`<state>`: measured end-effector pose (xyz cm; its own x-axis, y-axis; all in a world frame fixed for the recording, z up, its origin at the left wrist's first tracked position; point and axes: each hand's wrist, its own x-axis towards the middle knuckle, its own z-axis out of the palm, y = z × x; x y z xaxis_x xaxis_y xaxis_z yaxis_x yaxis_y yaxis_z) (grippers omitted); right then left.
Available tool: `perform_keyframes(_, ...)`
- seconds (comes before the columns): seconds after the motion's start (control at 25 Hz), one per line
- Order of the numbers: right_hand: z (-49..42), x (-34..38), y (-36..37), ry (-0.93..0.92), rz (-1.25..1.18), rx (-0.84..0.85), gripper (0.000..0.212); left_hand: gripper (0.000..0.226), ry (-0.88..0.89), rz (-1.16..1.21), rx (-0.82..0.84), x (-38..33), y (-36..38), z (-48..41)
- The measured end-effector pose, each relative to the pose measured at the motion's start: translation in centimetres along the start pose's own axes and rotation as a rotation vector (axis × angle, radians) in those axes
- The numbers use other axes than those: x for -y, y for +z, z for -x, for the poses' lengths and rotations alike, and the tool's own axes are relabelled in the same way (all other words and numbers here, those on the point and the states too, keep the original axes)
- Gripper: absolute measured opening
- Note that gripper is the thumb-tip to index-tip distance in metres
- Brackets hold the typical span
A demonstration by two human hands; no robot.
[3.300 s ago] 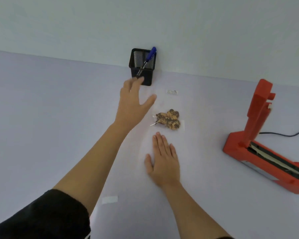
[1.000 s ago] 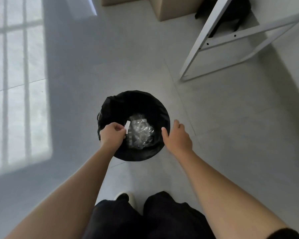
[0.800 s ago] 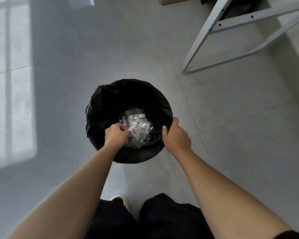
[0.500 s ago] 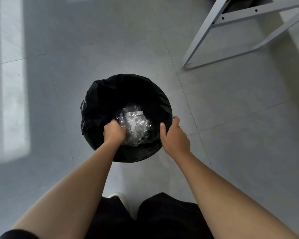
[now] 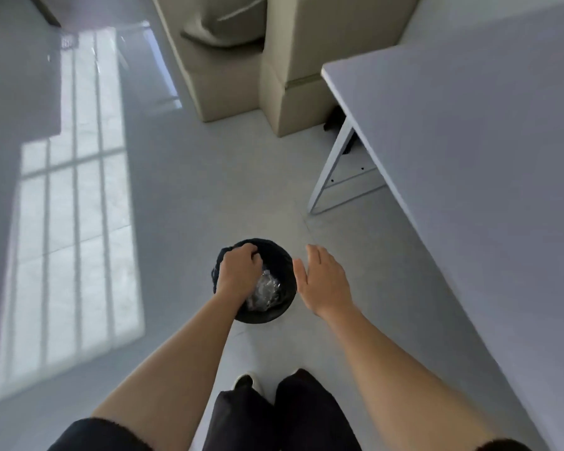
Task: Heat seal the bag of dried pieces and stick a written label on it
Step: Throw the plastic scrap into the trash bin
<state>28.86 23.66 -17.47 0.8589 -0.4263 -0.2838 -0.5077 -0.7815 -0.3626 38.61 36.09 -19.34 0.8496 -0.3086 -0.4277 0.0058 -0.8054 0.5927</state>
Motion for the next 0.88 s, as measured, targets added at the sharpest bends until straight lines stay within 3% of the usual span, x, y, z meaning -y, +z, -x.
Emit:
perform_keyframes(0.08, 2.7, 1.7, -6.1, 0.005, 0.014, -0.105, 0.066, 0.031, 0.146, -0.006, -0.041, -5.4, -3.7, 3.2)
perform_keyframes(0.2, 6.2, 1.4, -15.3, 0.100, 0.027, -0.300, 0.054, 0.029, 0.392, 0.070, -0.109, -14.5, -7.0, 7.3)
perform_keyframes(0.4, 10.9, -5.8, -27.0, 0.333, 0.060, -0.612, 0.046, 0.039, 0.748, -0.039, 0.036, -29.2, -5.0, 11.5)
perform_keyframes(0.64, 23.0, -19.6, -33.5, 0.704, 0.049, -0.861, 0.049, 0.045, 1.073, -0.103, 0.257, -42.3, 5.2, 22.4)
perform_keyframes(0.88, 36.8, -36.1, -33.3, 1.022, 0.035, -0.919, 0.050, 0.039, 1.178, -0.101, 0.510, -51.3, 20.8, 34.3)
